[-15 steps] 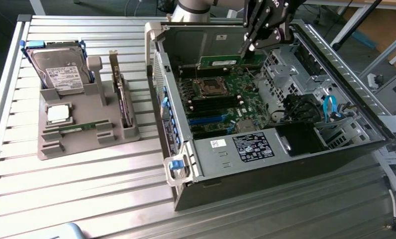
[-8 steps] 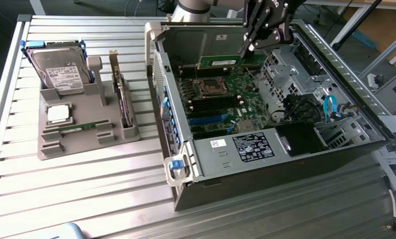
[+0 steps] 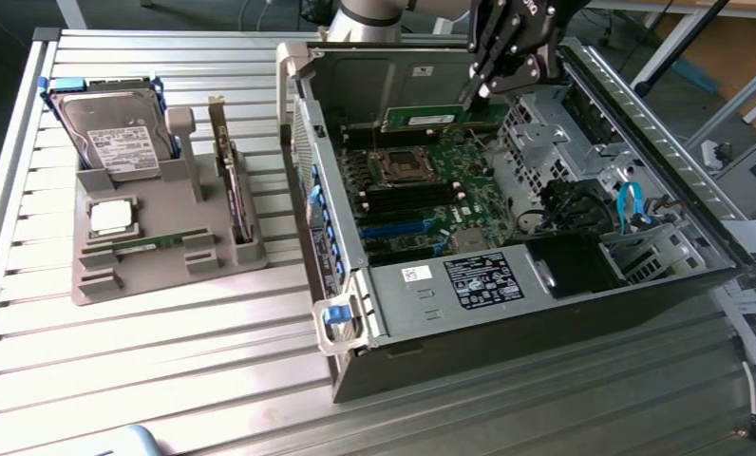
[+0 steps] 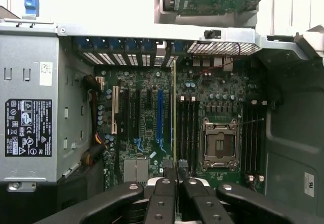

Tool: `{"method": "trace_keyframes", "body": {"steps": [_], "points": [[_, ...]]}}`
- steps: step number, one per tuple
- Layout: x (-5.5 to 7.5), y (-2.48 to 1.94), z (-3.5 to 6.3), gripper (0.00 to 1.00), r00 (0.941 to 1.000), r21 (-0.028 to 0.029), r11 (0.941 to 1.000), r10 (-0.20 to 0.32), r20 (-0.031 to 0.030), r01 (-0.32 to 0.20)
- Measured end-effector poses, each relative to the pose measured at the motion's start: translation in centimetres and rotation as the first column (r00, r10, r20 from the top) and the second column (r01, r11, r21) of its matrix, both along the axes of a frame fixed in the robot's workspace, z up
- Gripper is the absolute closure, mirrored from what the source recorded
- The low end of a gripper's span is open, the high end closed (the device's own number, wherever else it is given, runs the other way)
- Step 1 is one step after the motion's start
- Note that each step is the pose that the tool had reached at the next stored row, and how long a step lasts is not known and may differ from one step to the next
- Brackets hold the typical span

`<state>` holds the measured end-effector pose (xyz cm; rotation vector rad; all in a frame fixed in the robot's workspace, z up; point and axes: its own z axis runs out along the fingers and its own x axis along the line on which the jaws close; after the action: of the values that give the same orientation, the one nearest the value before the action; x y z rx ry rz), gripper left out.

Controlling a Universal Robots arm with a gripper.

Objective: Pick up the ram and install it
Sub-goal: 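Pick up the ram and move it above insertion slot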

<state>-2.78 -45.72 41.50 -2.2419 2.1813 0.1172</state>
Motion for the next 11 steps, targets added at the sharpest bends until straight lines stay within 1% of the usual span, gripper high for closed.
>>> {"method": "trace_keyframes", "body": {"steps": [5, 9, 11], "points": [[0.74, 0.00, 0.00, 0.88, 1.0000, -0.0002, 1.0000, 0.000, -0.0001, 0.000], [0.75, 0.01, 0.00, 0.88, 1.0000, -0.0002, 1.0000, 0.000, 0.0000, 0.000], [0.76, 0.13, -0.01, 0.88, 1.0000, -0.0002, 1.0000, 0.000, 0.0000, 0.000]]}}
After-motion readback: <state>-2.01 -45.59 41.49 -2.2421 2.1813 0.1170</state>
